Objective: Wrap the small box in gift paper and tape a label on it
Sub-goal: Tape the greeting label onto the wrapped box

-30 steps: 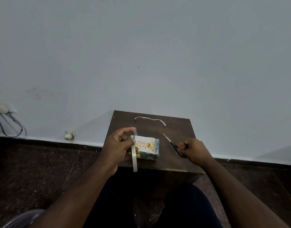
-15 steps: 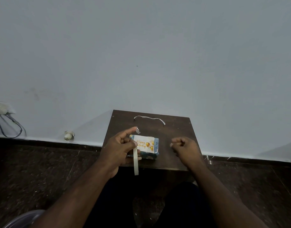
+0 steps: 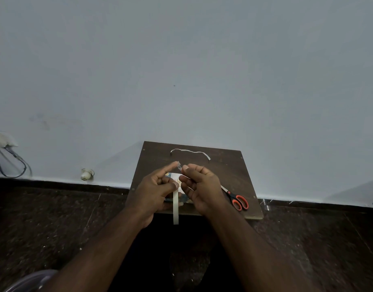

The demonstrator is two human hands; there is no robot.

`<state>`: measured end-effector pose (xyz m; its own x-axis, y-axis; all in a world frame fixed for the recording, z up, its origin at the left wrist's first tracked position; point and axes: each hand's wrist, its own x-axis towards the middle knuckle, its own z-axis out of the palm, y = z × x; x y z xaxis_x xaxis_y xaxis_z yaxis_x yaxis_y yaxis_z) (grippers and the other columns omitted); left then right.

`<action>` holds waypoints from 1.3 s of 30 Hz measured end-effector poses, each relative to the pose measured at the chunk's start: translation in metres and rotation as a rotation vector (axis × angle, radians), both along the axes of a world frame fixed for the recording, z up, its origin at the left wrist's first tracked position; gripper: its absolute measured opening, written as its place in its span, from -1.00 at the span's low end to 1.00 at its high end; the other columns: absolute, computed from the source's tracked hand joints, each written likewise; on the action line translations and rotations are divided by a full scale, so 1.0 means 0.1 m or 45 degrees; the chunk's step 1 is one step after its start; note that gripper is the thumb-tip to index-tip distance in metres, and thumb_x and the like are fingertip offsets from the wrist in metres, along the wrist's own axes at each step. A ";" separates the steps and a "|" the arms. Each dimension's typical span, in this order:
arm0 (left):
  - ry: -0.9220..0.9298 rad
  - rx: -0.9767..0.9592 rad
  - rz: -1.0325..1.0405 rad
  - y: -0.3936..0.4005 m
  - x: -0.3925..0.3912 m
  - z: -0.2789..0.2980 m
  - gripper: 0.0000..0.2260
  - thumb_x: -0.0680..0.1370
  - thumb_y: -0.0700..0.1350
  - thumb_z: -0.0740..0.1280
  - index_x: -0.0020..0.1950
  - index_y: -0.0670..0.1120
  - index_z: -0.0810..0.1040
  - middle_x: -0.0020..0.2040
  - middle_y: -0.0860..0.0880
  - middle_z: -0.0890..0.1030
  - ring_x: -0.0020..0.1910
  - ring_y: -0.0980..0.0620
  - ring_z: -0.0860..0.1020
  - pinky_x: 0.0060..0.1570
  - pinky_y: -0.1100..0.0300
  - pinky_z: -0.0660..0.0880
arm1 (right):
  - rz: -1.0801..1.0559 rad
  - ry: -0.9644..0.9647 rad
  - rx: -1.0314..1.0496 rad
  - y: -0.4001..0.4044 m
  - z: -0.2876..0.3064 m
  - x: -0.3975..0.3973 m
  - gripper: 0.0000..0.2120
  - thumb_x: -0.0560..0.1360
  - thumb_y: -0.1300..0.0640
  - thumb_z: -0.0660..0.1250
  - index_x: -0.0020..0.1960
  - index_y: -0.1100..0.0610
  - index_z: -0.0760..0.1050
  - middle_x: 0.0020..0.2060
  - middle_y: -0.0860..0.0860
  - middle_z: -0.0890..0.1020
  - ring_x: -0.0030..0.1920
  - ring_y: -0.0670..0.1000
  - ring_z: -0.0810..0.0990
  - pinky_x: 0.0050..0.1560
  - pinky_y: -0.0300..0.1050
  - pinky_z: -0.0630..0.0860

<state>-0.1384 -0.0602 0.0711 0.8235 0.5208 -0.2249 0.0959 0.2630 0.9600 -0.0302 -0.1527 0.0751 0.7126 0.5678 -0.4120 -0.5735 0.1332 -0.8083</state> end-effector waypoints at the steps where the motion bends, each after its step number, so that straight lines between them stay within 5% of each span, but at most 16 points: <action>1: 0.003 0.007 -0.002 0.00 0.00 0.00 -0.52 0.57 -0.30 0.36 0.25 0.28 0.61 -0.13 -0.12 0.48 -0.05 -0.18 0.59 0.01 -0.30 0.61 | -0.011 0.000 -0.009 0.00 0.02 0.00 -0.81 0.49 0.30 0.45 0.08 0.20 0.53 -0.22 0.08 0.68 -0.25 0.01 0.62 -0.22 -0.13 0.55; 8: -0.015 0.030 0.044 0.05 -0.02 0.04 -0.52 0.57 -0.31 0.36 0.22 0.29 0.62 0.00 -0.33 0.49 -0.07 -0.19 0.60 -0.06 -0.20 0.66 | 0.001 -0.058 -0.046 -0.04 0.07 0.07 -0.82 0.51 0.35 0.40 0.09 0.22 0.53 -0.14 0.15 0.64 -0.24 0.03 0.62 -0.19 -0.10 0.57; 12: -0.029 0.018 0.025 0.03 -0.01 0.02 -0.53 0.57 -0.32 0.35 0.22 0.27 0.63 -0.07 -0.26 0.49 -0.07 -0.18 0.58 -0.13 -0.10 0.67 | 0.071 -0.055 -0.051 -0.03 0.07 0.06 -0.82 0.50 0.30 0.44 0.08 0.20 0.54 -0.14 0.11 0.69 -0.17 0.08 0.65 -0.14 -0.07 0.59; 21: 0.052 0.212 0.073 0.07 0.01 0.00 -0.52 0.56 -0.28 0.37 0.19 0.34 0.62 -0.11 -0.18 0.52 -0.02 -0.32 0.62 -0.05 -0.31 0.63 | 0.061 -0.148 -0.044 0.00 0.12 0.07 -0.81 0.48 0.38 0.42 0.03 0.22 0.50 -0.25 0.15 0.62 -0.32 0.03 0.61 -0.26 -0.14 0.57; 25: 0.073 0.297 0.060 0.05 0.01 -0.02 -0.53 0.55 -0.26 0.39 0.23 0.33 0.60 -0.16 -0.02 0.61 -0.03 -0.22 0.68 -0.05 -0.29 0.64 | 0.146 -0.317 -0.154 -0.09 0.19 0.20 -0.81 0.46 0.38 0.44 0.02 0.22 0.52 -0.27 0.14 0.61 -0.32 0.02 0.61 -0.27 -0.15 0.58; 39: 0.060 0.082 0.148 0.13 0.00 0.02 -0.65 0.57 -0.31 0.38 0.27 0.05 0.59 -0.03 -0.14 0.66 -0.09 -0.09 0.72 -0.09 -0.21 0.67 | 0.372 -0.510 -0.808 -0.37 -0.30 0.60 -0.91 0.43 0.34 0.46 -0.11 0.23 0.58 -0.29 0.15 0.69 -0.42 -0.04 0.57 -0.39 -0.16 0.52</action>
